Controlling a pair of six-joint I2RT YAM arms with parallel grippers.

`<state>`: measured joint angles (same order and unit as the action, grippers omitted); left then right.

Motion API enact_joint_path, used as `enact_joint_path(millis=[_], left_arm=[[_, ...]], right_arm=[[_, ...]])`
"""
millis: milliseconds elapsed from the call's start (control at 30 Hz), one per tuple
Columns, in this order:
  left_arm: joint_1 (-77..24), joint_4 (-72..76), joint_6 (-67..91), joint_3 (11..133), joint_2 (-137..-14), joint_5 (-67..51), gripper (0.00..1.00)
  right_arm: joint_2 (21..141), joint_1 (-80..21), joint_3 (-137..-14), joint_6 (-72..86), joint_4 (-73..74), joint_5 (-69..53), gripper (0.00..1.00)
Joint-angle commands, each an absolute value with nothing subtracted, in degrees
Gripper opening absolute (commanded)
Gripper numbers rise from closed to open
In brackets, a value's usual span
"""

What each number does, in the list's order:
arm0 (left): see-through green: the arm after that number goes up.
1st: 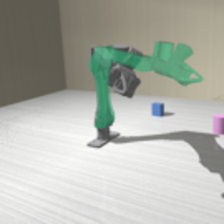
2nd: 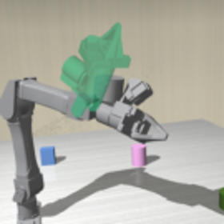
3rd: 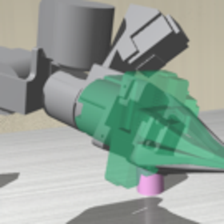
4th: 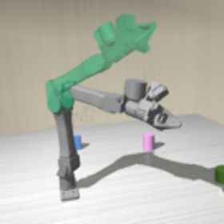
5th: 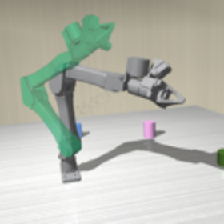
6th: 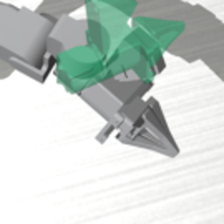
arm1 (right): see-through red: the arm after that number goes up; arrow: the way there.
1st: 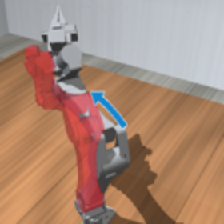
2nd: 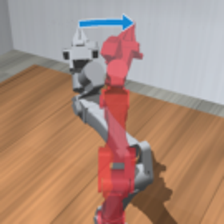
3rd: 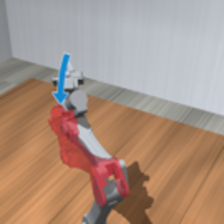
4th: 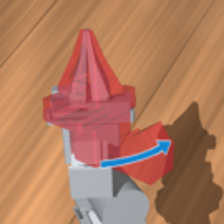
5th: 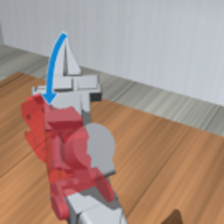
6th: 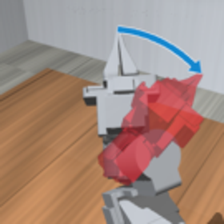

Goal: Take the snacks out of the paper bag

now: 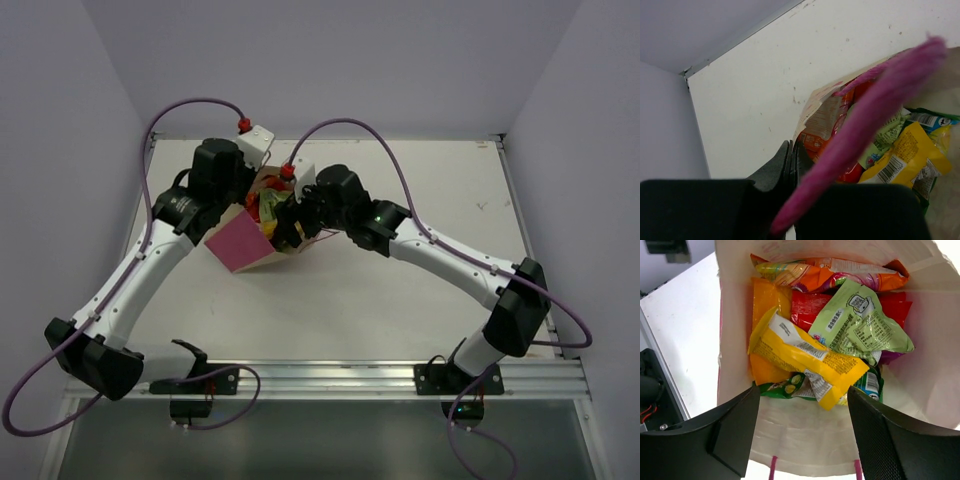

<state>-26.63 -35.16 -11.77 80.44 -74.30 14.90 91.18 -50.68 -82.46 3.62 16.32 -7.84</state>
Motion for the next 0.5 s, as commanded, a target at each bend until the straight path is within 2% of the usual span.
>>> enact_joint_path(millis=[0,200,367,467], left_arm=[[-26.5,-17.1,-14.2,81.0,-65.1,13.5,0.00],[-26.5,-17.8,-12.0,72.8,-63.2,7.6,0.00],[-26.5,-18.0,-10.2,71.4,-62.9,6.9,0.00],[-26.5,-18.0,-9.8,71.3,-63.4,6.9,0.00]], right_arm=[[92.0,-50.7,-81.0,3.3,11.0,-9.5,0.74],[94.6,-50.8,-81.6,5.1,10.8,-8.1,0.74],[95.3,-50.8,-80.4,9.2,12.0,-5.0,0.75],[95.3,-50.8,-78.4,12.6,12.0,-3.4,0.79]])
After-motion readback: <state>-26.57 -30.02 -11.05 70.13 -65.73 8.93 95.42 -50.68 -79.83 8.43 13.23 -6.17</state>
